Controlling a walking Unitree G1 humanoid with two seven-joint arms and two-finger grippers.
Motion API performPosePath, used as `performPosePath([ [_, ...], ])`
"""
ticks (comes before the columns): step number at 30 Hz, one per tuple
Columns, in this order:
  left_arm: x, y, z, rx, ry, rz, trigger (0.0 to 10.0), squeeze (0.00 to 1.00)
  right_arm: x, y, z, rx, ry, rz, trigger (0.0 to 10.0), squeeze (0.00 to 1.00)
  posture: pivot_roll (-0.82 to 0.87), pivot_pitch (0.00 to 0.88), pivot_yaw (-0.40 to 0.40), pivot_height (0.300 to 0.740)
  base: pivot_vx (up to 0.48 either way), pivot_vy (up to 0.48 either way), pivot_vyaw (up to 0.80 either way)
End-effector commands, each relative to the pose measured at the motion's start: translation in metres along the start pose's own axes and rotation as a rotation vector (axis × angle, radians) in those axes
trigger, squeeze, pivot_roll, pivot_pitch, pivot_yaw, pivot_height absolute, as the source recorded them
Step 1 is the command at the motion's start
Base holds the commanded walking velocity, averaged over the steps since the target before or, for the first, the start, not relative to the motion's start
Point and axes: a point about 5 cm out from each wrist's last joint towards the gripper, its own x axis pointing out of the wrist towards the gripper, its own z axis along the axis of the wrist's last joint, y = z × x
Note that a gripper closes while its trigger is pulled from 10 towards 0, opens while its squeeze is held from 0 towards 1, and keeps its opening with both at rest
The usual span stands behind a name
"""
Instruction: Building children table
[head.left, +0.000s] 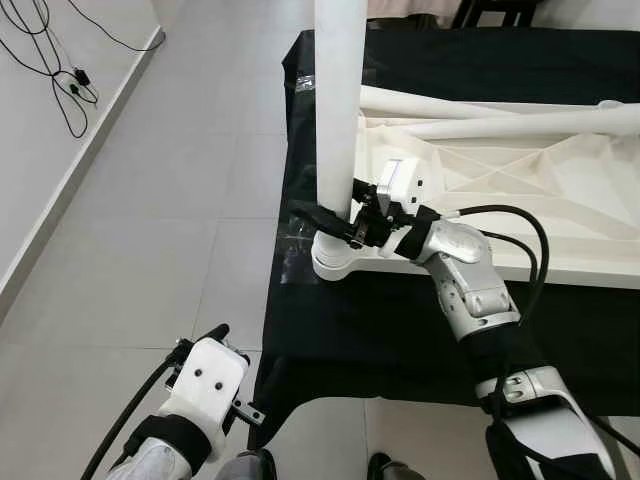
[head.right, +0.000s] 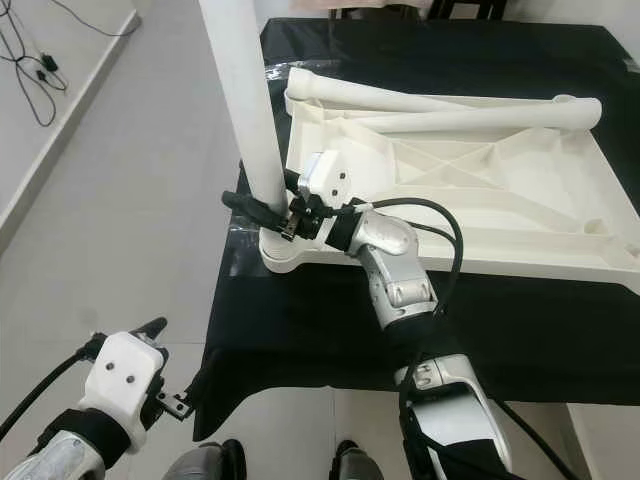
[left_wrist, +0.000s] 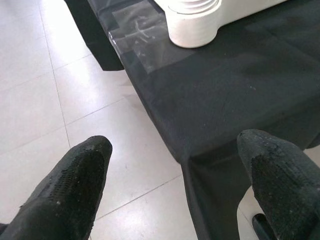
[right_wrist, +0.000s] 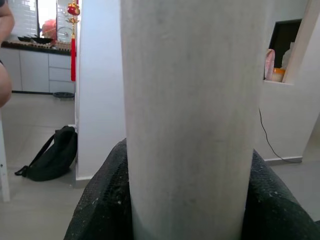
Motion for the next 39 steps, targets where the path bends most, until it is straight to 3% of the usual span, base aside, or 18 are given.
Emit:
performPosePath([
  [1,-0.002,0.0,-0.005,0.019,0.038,-0.011,10.0,0.0,-0.008,0.011,-0.022,0.062,0.122,0.093,10.0,0.0,0.11,0.253,0.022,0.74,0.0,0.0,0.0],
  [5,-0.002,0.0,-0.006,0.018,0.038,-0.013,10.0,0.0,-0.01,0.014,-0.023,0.061,0.161,0.219,10.0,0.0,0.11,0.251,0.022,0.74,0.0,0.0,0.0],
  [9,-0.002,-0.001,-0.006,0.017,0.038,-0.013,10.0,0.0,-0.007,0.01,-0.019,0.077,0.15,0.229,10.0,0.0,0.11,0.249,0.019,0.74,0.0,0.0,0.0],
  [14,-0.002,-0.002,-0.006,0.015,0.038,-0.012,10.0,0.0,0.003,-0.002,-0.014,0.124,0.106,0.146,10.0,0.0,0.11,0.248,0.013,0.74,0.0,0.0,0.0],
  [20,-0.002,-0.003,-0.006,0.013,0.039,-0.01,10.0,0.0,0.009,-0.007,-0.023,0.151,0.161,0.007,10.0,0.0,0.11,0.246,0.012,0.74,0.0,0.0,0.0],
  [25,-0.003,-0.003,-0.007,0.013,0.04,-0.013,10.0,0.0,0.004,-0.012,-0.034,0.174,0.225,-0.104,10.0,0.0,0.1,0.244,0.012,0.74,0.0,0.0,0.0],
  [35,-0.003,-0.003,-0.007,0.015,0.041,-0.017,10.0,0.0,-0.015,-0.005,-0.057,0.211,0.352,-0.283,10.0,0.0,0.09,0.248,0.01,0.74,0.0,0.0,0.0],
  [36,-0.003,-0.002,-0.007,0.017,0.042,-0.015,10.0,0.0,-0.025,-0.007,-0.063,0.224,0.409,-0.455,10.0,0.0,0.1,0.249,0.004,0.74,0.0,0.0,0.0],
  [37,-0.003,-0.002,-0.007,0.018,0.042,-0.014,10.0,0.0,-0.03,-0.008,-0.064,0.231,0.429,-0.52,10.0,0.0,0.1,0.249,0.004,0.74,0.0,0.0,0.0],
  [38,-0.003,-0.002,-0.007,0.02,0.043,-0.013,10.0,0.0,-0.044,-0.01,-0.067,0.238,0.482,-0.722,10.0,0.0,0.09,0.248,0.0,0.74,0.0,0.0,0.0],
  [39,-0.003,-0.002,-0.007,0.02,0.043,-0.013,10.0,0.0,-0.044,-0.01,-0.067,0.238,0.482,-0.722,10.0,0.0,0.09,0.248,0.0,0.74,0.0,0.0,0.0],
])
